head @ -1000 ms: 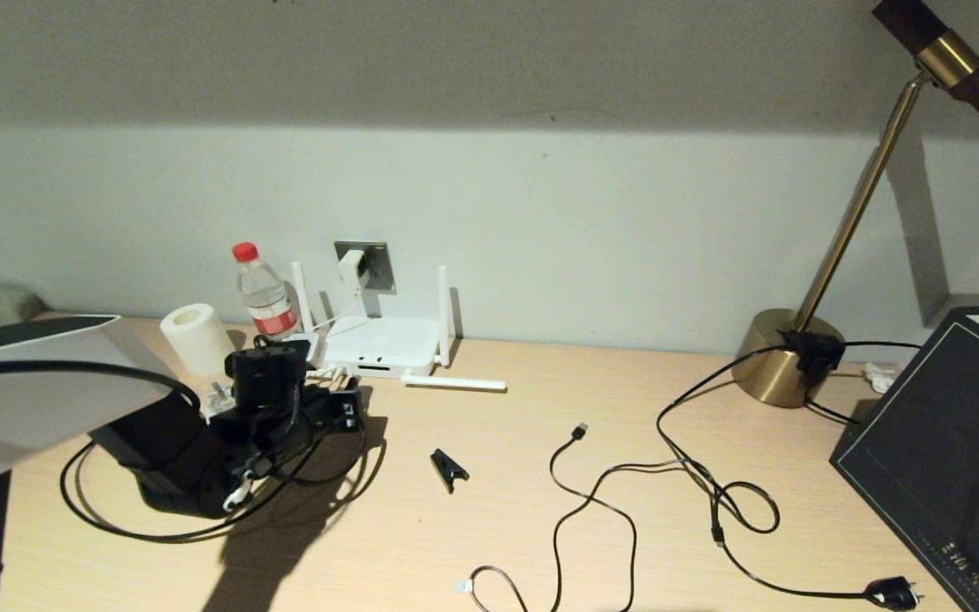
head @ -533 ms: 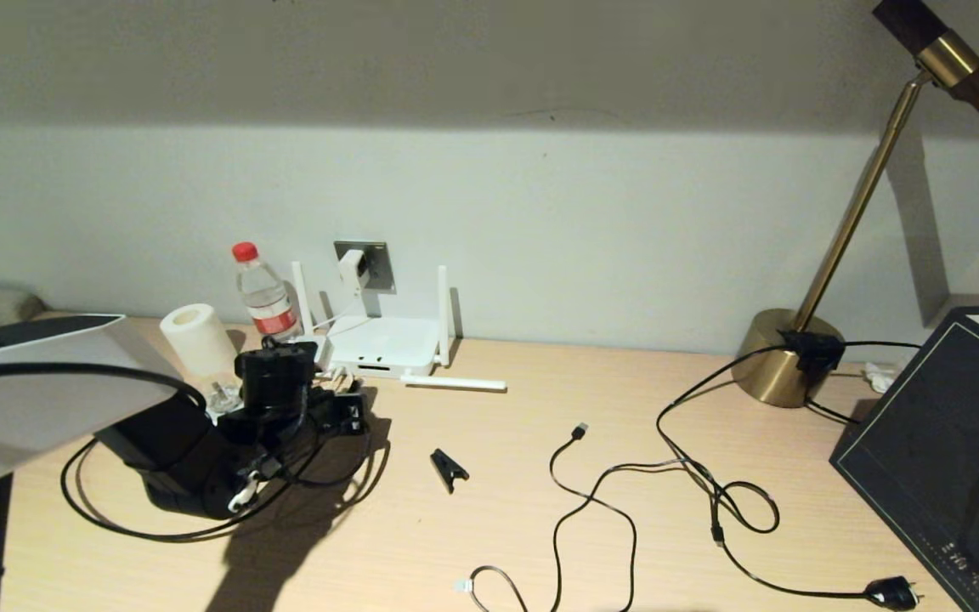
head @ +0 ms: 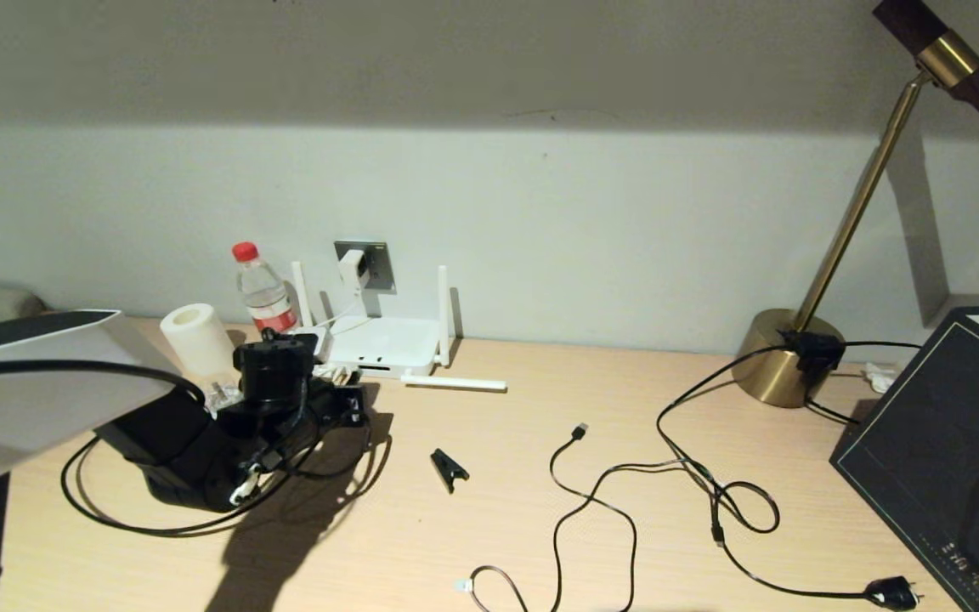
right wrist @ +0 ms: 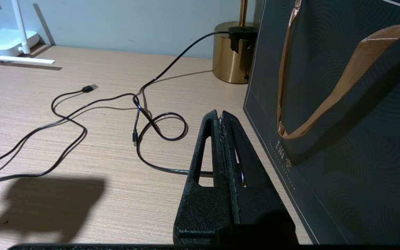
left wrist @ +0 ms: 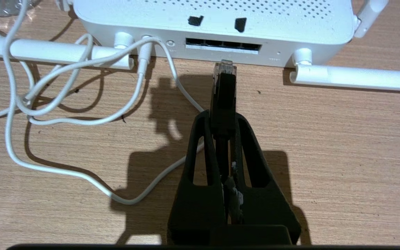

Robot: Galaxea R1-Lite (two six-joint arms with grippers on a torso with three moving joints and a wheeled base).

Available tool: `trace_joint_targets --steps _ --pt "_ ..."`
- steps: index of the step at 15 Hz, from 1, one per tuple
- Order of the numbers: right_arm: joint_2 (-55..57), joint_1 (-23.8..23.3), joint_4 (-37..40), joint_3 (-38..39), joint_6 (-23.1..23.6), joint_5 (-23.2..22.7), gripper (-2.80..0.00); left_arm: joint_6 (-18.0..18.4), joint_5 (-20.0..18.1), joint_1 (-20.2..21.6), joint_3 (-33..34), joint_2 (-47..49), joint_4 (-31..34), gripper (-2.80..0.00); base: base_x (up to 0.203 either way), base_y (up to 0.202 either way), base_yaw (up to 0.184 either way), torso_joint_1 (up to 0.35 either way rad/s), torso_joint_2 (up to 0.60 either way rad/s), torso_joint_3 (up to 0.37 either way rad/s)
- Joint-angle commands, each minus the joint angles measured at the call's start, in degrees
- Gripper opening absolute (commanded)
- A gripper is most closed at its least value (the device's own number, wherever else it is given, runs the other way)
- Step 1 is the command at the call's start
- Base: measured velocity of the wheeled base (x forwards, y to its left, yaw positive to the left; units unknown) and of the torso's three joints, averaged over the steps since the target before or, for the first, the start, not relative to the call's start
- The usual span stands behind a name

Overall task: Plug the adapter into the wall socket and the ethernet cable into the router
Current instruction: Align cable and router interface, then plug cable into router interface

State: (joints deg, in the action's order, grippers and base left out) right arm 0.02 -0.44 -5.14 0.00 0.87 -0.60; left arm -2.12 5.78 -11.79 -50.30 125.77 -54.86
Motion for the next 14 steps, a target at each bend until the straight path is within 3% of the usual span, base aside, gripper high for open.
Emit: trace_joint_targets --steps 1,14 --pt "-0.02 0.0 -0.04 2.02 0.01 -0.02 -2.8 -0.08 -0.09 0.19 0.01 0.19 -0.43 -2.8 0.0 0.0 0.0 0.0 0.0 0.0" --pt "-0.02 0.0 -0.04 2.02 0.1 -0.02 -2.8 -0.44 -1.47 1.02 -4.83 4.76 0.01 -2.8 0.0 0.0 0.0 0.0 0.0 0.0"
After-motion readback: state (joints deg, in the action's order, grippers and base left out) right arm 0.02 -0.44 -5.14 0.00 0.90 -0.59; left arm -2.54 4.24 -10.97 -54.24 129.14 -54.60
